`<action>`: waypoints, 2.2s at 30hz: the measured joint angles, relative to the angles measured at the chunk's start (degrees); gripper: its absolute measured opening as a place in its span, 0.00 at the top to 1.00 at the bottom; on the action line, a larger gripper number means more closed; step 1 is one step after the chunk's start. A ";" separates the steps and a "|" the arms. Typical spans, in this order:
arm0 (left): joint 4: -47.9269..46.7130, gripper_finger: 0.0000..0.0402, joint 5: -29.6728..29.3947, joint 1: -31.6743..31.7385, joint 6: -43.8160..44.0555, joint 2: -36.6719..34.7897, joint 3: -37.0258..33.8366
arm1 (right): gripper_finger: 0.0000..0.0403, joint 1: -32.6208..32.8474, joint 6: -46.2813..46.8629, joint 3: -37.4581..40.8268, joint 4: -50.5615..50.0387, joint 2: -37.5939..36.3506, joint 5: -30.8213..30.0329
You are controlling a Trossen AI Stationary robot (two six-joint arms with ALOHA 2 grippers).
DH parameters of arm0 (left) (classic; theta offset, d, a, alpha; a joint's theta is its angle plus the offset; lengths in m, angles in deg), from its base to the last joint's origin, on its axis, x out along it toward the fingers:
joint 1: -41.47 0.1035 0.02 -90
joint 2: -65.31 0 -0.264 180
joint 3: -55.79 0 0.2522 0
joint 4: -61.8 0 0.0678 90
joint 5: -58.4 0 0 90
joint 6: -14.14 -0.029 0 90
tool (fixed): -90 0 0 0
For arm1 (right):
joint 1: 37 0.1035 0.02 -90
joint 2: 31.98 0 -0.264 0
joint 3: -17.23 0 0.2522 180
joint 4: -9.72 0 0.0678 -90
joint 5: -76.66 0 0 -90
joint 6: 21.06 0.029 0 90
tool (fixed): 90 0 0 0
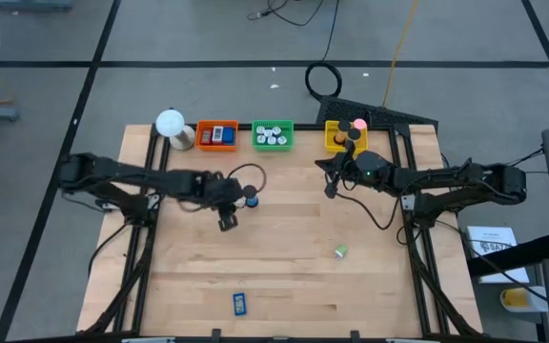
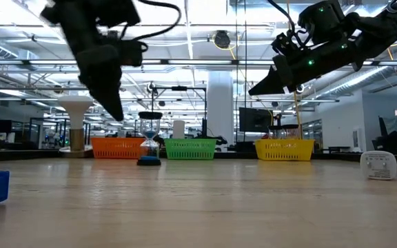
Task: Pick & Place Office items
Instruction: Put the blue hourglass into the yellow basket
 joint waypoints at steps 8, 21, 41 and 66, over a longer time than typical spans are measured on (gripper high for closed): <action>38.00 0.55 -9.35 -3.30 10.42 1.04 -19.12 | 1.00 0.00 0.04 0.00 0.23 0.00 0.00; 84.45 0.37 -21.65 -3.12 -0.48 17.81 -26.51 | 1.00 0.00 0.02 0.02 0.74 0.00 0.00; 92.38 0.61 -3.39 1.43 -9.37 41.65 1.80 | 1.00 0.00 -0.02 0.02 1.70 -0.02 0.00; 68.83 0.38 11.91 5.05 -15.70 42.15 13.52 | 1.00 0.02 -0.02 0.02 1.00 -0.01 0.00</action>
